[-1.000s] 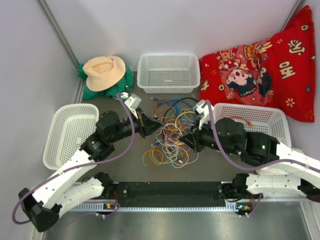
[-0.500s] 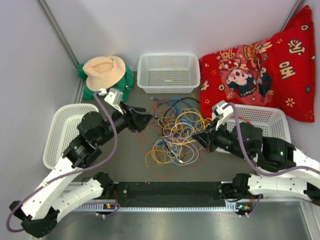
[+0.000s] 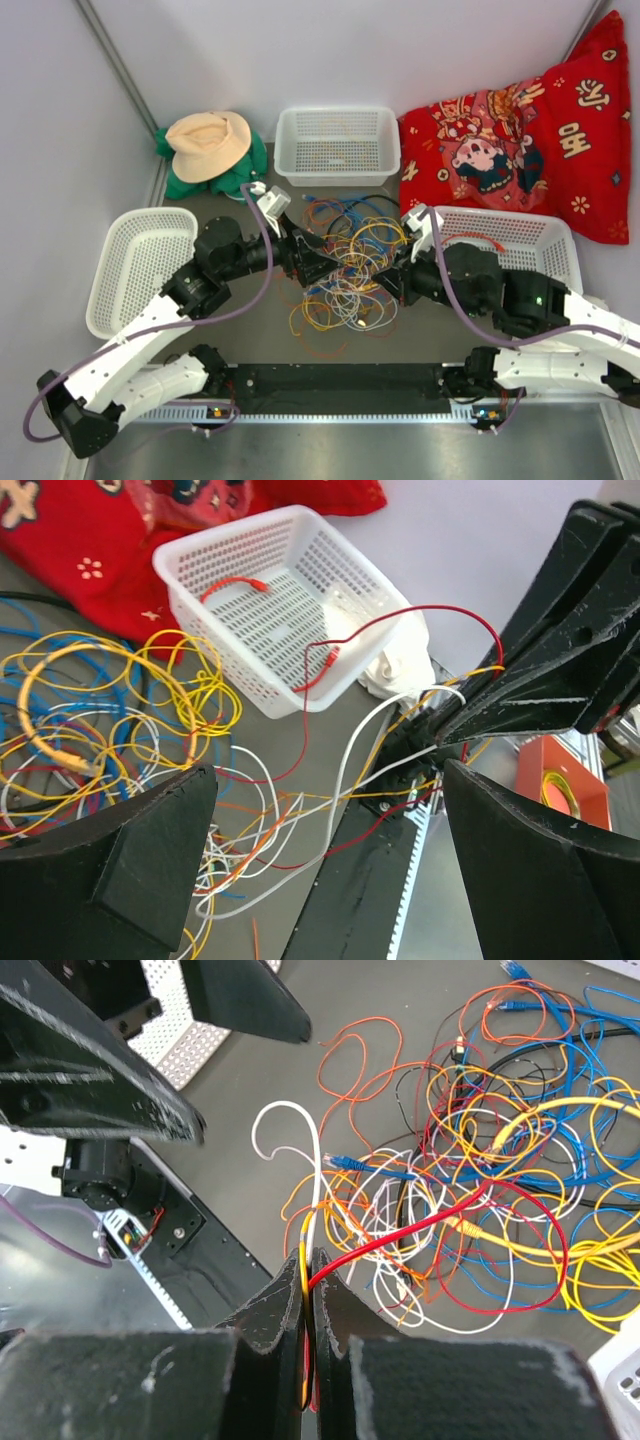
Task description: Untangle the cables
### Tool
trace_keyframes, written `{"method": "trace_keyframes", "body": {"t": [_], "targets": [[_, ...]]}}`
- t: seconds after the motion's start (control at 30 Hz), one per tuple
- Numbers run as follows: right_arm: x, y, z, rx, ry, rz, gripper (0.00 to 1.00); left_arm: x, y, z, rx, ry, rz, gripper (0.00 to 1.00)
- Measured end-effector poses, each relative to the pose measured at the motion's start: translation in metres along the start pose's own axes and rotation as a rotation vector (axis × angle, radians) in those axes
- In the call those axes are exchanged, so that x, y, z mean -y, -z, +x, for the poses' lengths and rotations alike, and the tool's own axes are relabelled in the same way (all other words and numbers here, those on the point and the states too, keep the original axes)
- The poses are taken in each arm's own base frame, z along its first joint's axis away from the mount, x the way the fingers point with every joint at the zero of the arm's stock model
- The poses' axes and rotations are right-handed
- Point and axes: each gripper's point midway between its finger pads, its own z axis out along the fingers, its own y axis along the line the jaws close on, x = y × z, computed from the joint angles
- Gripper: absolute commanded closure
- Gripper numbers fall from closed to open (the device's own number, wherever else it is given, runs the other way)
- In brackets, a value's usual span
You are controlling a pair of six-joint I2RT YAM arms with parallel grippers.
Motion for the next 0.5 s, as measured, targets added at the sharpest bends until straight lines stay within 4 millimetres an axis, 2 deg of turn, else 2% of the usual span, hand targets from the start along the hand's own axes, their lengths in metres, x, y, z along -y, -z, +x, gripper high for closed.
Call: {"method": "trace_keyframes", "body": {"t": [0.23,0.27,0.33,0.4,0.43,0.5], "targets": [[-0.004,-0.007,0.005,-0.025,0.007,-0.007,1.00,0.005,-0.011,0.020,-0.046,0.001,0.072,0.01],[-0.004,-0.008,0.006,-0.030,0.008,-0.008,1.00,0.005,-0.013,0.023,-0.058,0.003,0.077,0.04],[-0.005,-0.009,0.007,-0.036,0.010,-0.011,1.00,0.002,-0.019,0.032,-0.086,0.009,0.076,0.32],[-0.007,-0.009,0.006,-0.038,0.009,-0.018,1.00,-0.003,-0.025,0.041,-0.114,0.020,0.066,0.66],[-0.008,-0.008,0.004,-0.036,0.008,-0.022,1.00,-0.007,-0.027,0.045,-0.128,0.022,0.056,1.00],[-0.010,-0.007,0.001,-0.028,0.005,-0.029,1.00,-0.014,-0.030,0.052,-0.148,0.022,0.032,1.00]]}}
